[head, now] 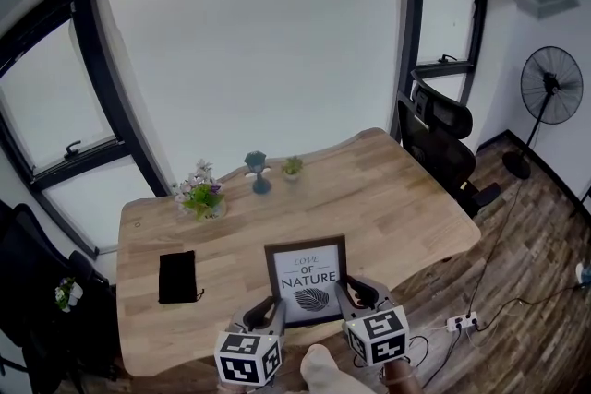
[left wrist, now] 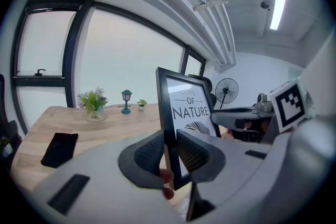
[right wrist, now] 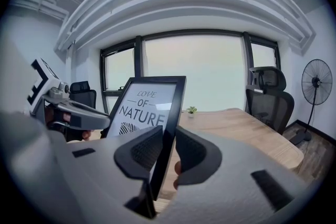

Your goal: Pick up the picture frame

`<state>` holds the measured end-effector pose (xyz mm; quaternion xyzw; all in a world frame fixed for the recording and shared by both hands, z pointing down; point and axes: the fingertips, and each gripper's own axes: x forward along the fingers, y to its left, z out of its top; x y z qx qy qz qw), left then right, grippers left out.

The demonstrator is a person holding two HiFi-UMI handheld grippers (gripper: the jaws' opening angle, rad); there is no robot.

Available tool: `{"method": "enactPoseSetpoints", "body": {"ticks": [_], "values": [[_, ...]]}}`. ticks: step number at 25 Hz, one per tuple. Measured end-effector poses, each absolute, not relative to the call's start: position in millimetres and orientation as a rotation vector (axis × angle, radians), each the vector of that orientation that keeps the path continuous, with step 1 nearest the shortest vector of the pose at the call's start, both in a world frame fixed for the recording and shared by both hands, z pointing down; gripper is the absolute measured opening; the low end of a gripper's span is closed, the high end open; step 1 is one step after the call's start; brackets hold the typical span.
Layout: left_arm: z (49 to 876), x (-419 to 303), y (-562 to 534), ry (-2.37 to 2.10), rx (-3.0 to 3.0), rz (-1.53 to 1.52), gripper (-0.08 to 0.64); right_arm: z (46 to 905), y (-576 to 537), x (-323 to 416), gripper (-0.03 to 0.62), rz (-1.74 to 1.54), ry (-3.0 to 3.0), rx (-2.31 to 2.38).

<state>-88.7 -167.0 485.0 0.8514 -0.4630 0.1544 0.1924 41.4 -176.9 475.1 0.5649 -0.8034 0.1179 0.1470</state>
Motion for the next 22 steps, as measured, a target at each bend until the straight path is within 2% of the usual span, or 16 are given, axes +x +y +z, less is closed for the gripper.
{"method": "enactPoseSetpoints", "body": {"ticks": [22], "values": [[473.9, -93.0, -118.5, -1.287, 2.387, 0.391, 0.069, 459.3, -128.8, 37.6, 0.077, 0.267, -2.322, 1.612]]}}
